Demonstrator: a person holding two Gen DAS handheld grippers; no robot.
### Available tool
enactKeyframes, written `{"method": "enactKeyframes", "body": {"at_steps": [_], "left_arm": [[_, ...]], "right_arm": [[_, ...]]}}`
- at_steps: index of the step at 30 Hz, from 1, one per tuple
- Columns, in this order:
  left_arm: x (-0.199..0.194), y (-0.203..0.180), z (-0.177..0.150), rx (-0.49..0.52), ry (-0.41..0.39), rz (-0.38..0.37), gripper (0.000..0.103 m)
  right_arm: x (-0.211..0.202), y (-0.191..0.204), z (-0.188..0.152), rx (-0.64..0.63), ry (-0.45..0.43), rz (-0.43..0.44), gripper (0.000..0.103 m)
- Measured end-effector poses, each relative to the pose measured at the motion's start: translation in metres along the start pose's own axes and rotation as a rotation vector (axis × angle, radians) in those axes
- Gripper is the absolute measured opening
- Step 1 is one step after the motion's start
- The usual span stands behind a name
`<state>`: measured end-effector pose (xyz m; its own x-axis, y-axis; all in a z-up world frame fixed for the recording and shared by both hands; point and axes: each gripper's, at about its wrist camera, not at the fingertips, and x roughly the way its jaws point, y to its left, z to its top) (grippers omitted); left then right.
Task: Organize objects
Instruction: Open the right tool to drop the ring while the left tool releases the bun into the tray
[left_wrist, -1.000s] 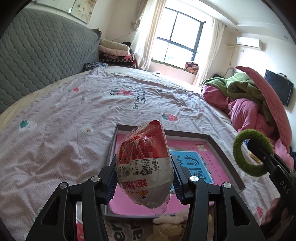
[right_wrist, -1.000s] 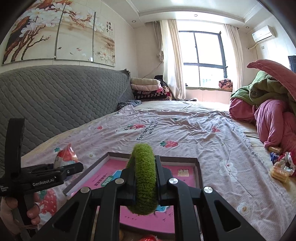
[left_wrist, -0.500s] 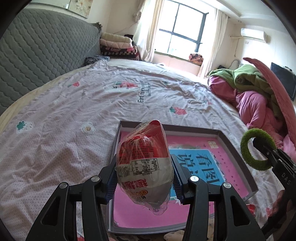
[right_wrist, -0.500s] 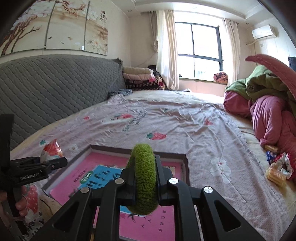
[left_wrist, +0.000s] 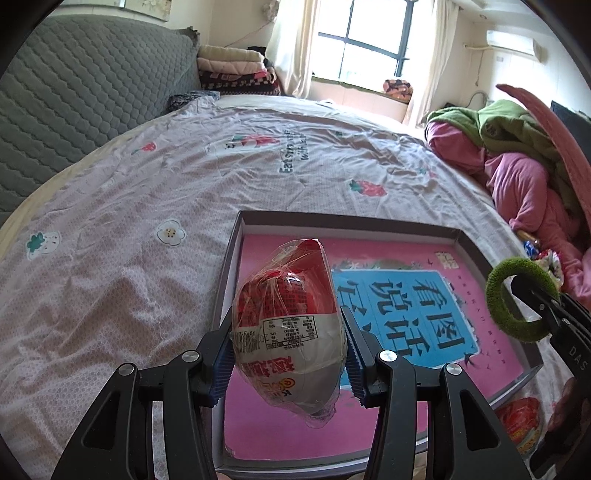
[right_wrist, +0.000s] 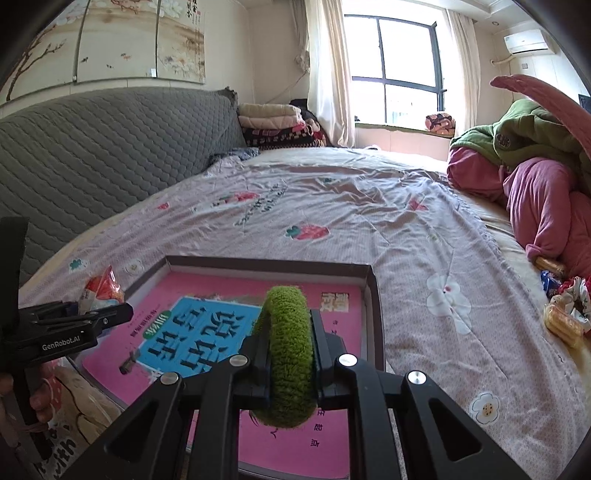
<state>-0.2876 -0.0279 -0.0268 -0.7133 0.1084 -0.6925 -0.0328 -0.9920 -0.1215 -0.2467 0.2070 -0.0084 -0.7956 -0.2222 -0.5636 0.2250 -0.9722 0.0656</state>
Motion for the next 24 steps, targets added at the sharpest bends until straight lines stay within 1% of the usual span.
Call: {"method": "enactKeyframes", "body": {"at_steps": [8, 24], "left_arm": [[0.008, -0.002, -0.004, 0.022, 0.032, 0.013, 0.052], [0.016, -0.009, -0.009, 0.055, 0.062, 0.034, 0.052]], "right_arm": [[0.01, -0.003, -0.007, 0.015, 0.05, -0.014, 0.017], [0.021, -0.001, -0.014, 0.001, 0.1, -0.025, 0.017]]}}
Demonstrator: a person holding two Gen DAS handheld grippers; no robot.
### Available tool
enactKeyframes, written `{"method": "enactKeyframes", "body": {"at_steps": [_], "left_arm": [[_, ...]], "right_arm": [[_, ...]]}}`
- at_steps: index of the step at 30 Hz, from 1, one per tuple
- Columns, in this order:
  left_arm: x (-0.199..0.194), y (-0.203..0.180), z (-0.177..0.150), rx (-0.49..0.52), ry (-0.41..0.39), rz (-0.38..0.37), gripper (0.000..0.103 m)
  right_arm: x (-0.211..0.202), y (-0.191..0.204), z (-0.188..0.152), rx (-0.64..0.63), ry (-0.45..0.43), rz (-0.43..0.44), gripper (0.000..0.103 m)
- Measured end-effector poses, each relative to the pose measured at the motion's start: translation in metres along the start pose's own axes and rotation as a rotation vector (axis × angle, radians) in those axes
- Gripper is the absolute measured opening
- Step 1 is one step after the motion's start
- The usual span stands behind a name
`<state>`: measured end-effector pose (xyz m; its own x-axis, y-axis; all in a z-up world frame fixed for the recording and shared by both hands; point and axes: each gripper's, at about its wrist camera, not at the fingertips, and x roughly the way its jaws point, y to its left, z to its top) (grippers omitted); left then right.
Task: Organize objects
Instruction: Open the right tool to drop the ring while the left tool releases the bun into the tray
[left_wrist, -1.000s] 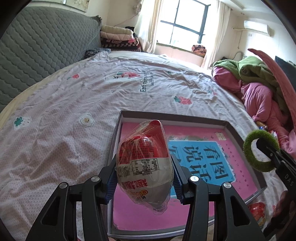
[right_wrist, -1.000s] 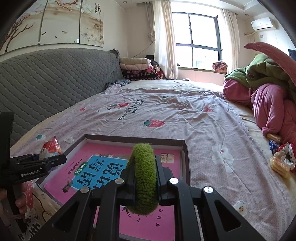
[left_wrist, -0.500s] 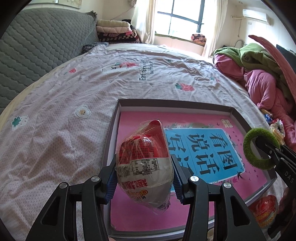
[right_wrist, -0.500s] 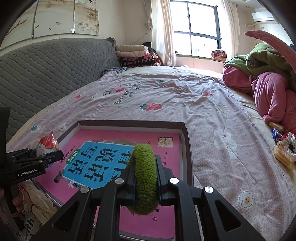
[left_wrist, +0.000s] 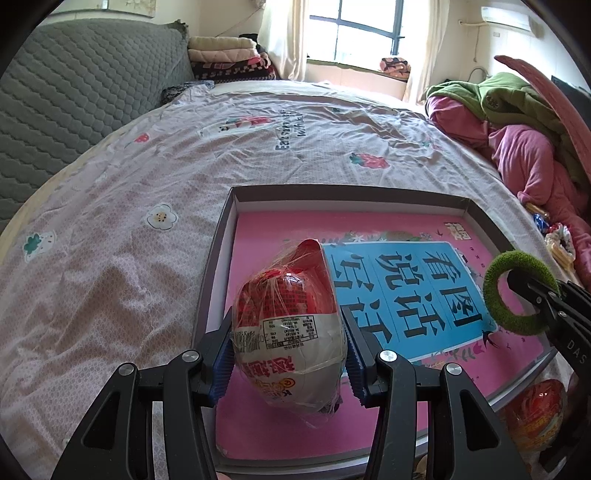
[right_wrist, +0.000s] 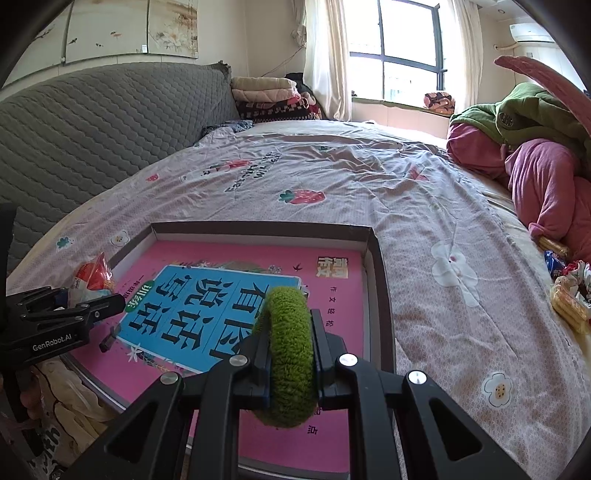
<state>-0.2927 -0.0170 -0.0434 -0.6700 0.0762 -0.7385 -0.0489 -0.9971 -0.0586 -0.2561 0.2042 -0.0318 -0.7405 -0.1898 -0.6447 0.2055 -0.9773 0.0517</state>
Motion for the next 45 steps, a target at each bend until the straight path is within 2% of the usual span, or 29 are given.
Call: {"method": "enactKeyframes", "body": {"at_steps": [21, 29, 37, 45], "left_arm": [[0.007, 0.001, -0.003, -0.008, 0.03, -0.004, 0.053], [0.007, -0.001, -0.004, 0.003, 0.034, 0.0, 0.053], [0.007, -0.003, -0.004, 0.018, 0.031, 0.002, 0.057], [0.003, -0.002, -0.002, 0.008, 0.015, -0.009, 0.062]], "right_arm": [[0.005, -0.003, -0.004, 0.025, 0.042, 0.003, 0.019], [0.005, -0.003, -0.004, 0.019, 0.054, -0.016, 0.027], [-0.003, -0.005, -0.003, 0.004, 0.025, -0.069, 0.042], [-0.008, -0.009, -0.002, 0.006, 0.01, -0.084, 0.043]]}}
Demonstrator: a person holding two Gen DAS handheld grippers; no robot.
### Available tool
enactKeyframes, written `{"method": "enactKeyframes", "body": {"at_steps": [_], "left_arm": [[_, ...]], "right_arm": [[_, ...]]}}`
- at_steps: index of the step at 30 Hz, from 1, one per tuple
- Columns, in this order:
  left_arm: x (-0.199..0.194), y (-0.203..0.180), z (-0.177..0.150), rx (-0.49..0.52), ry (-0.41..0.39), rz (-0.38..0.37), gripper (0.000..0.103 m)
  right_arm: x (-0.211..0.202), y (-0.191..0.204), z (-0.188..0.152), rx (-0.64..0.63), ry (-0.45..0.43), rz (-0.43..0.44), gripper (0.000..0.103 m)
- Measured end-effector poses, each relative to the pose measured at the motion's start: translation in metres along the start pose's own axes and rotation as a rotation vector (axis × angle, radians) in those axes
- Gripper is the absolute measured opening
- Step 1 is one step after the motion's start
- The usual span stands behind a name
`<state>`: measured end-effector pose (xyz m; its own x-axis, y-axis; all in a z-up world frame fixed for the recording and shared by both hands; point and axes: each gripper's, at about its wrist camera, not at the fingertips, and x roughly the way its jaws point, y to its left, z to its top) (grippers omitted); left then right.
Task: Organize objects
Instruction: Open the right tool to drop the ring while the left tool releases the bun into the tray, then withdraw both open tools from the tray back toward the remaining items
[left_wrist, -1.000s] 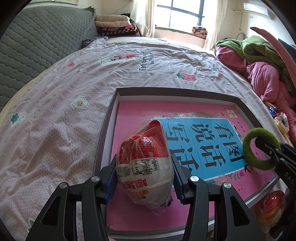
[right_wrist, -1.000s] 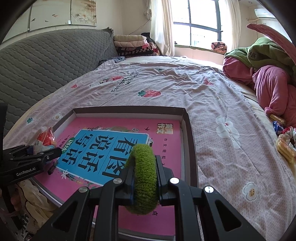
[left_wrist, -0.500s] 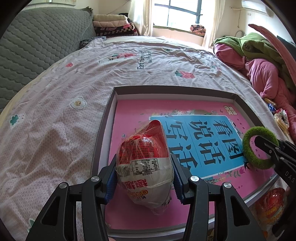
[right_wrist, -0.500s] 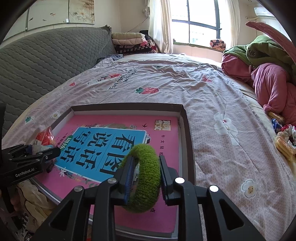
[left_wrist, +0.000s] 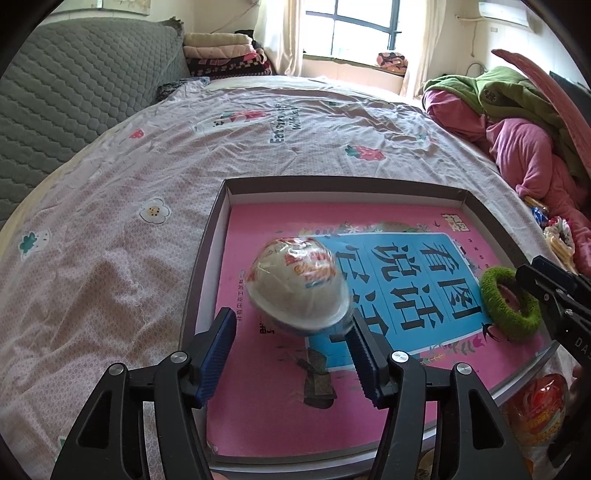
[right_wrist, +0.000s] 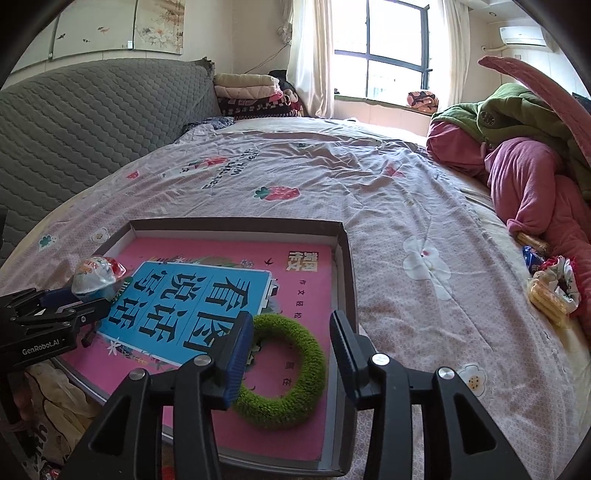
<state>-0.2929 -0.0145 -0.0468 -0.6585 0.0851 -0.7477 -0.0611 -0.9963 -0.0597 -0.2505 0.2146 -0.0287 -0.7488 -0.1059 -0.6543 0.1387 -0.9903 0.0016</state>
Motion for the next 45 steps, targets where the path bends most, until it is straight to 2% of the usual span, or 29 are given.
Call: {"method": "enactKeyframes", "body": {"at_steps": [12, 25, 31, 37, 45], "left_arm": [[-0.026, 0.004, -0.001, -0.01, -0.051, -0.005, 0.064], [-0.062, 0.014, -0.016, -0.021, -0.112, -0.025, 0.064], [-0.072, 0.019, -0.02, -0.032, -0.114, -0.037, 0.064], [-0.085, 0.017, -0.023, -0.044, -0.157, -0.051, 0.064], [-0.088, 0.013, -0.026, -0.031, -0.152, -0.064, 0.065]], "right_arm": [[-0.021, -0.001, 0.003, 0.013, -0.069, 0.002, 0.043], [-0.045, 0.008, 0.004, 0.003, -0.159, 0.045, 0.051], [-0.046, 0.011, 0.004, -0.001, -0.165, 0.06, 0.053], [-0.053, 0.012, 0.003, -0.005, -0.183, 0.063, 0.053], [-0.07, 0.011, 0.001, 0.017, -0.236, 0.08, 0.053]]}}
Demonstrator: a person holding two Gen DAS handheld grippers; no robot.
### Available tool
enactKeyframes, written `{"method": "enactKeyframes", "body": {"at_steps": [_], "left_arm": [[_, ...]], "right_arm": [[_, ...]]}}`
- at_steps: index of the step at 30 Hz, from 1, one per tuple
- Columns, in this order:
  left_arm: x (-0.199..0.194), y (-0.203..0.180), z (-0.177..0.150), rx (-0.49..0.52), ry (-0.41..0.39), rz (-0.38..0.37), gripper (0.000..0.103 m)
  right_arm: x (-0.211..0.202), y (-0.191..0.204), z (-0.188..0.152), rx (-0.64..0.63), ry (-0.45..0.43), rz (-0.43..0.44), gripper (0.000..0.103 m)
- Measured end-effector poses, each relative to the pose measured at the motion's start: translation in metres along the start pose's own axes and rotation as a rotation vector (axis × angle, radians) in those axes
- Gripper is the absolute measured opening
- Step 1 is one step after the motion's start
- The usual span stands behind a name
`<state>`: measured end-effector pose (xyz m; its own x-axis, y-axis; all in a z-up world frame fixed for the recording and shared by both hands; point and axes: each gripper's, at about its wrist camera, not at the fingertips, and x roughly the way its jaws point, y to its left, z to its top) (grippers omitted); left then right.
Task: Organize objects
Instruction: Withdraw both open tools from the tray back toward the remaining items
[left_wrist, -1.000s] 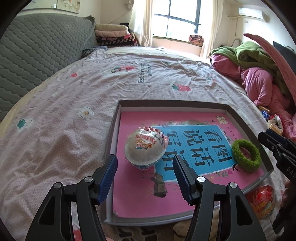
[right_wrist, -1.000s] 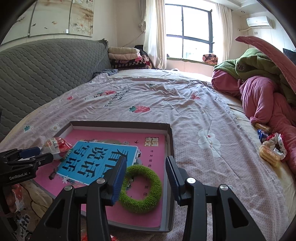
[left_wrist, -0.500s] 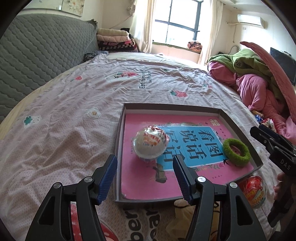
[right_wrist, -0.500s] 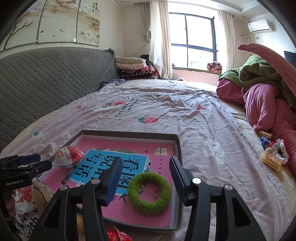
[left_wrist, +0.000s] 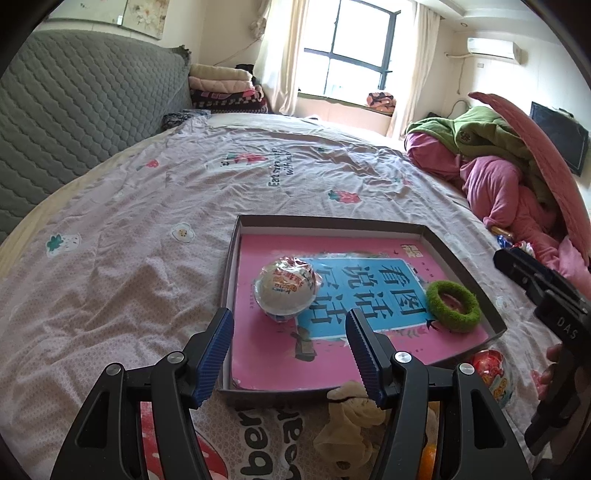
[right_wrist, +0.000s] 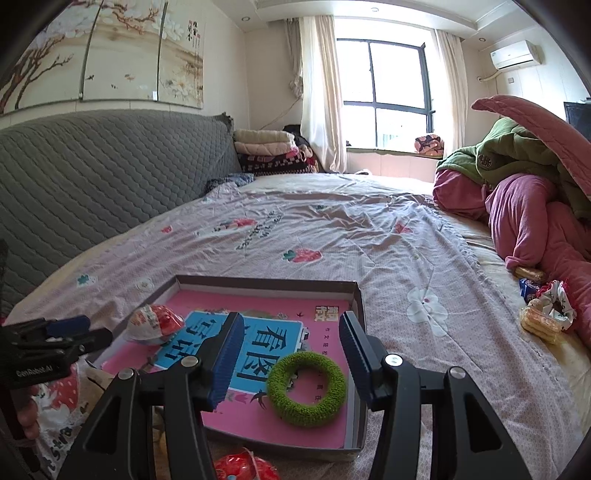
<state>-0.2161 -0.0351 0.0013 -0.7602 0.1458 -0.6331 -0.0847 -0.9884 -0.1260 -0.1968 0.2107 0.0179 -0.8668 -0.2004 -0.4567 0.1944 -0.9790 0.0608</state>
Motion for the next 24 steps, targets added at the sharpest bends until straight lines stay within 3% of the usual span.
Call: {"method": "enactKeyframes", "body": {"at_steps": [8, 11, 24], "left_arm": [[-0.012, 0.004, -0.009, -0.044, -0.009, 0.0, 0.07], [-0.017, 0.005, -0.018, -0.071, 0.006, -0.014, 0.07], [-0.038, -0.021, -0.045, 0.045, -0.048, 0.078, 0.071]], "right_arm": [[-0.017, 0.003, -0.003, 0.021, -0.034, 0.024, 0.054], [-0.026, 0.004, -0.011, 0.024, -0.046, 0.022, 0.058], [-0.055, 0.012, -0.035, 0.023, -0.062, 0.058, 0.065]]}}
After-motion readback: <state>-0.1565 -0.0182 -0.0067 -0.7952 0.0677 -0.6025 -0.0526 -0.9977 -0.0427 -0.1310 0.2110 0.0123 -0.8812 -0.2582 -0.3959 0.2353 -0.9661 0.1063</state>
